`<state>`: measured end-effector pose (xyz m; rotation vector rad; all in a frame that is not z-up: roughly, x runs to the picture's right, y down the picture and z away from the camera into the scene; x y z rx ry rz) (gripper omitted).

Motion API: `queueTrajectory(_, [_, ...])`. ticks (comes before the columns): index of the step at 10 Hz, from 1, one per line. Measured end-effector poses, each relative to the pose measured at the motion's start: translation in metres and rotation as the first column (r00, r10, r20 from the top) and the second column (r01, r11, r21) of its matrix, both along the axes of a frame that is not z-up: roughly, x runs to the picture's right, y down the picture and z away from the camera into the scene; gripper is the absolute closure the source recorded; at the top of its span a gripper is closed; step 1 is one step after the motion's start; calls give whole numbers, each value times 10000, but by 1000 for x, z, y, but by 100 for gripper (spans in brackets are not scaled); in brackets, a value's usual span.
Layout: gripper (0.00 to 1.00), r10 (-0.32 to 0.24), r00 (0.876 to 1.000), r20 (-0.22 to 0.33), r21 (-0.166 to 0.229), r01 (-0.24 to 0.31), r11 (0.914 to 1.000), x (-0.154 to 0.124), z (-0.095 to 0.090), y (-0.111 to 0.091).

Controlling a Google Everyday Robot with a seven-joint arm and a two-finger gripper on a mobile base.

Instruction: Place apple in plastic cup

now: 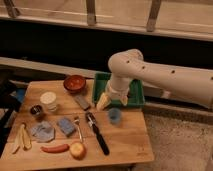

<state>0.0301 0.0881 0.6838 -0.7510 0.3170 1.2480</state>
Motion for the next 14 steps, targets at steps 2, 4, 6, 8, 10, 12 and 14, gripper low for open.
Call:
queueTrajectory(2, [20, -668, 9966, 488, -231, 680, 9974, -32, -3, 29])
queueTrajectory(4, [20, -1266, 9850, 1177, -524, 1334, 9897, -68, 0, 57])
queueTrajectory(6, [20, -1622, 9651, 2055, -689, 1796, 9813, -98, 0, 72])
queueTrajectory(8, [20, -1912, 9314, 3098, -904, 2291, 9692, -128, -8, 90])
queueTrajectory(10, [20, -2305, 8970, 3772, -922, 2840, 9544, -145, -20, 103])
queueTrajectory(12, [20, -2282, 8990, 3739, -931, 2812, 9551, -143, -20, 103])
queueTrajectory(14, [20, -2299, 8974, 3767, -938, 2838, 9543, -145, -20, 104])
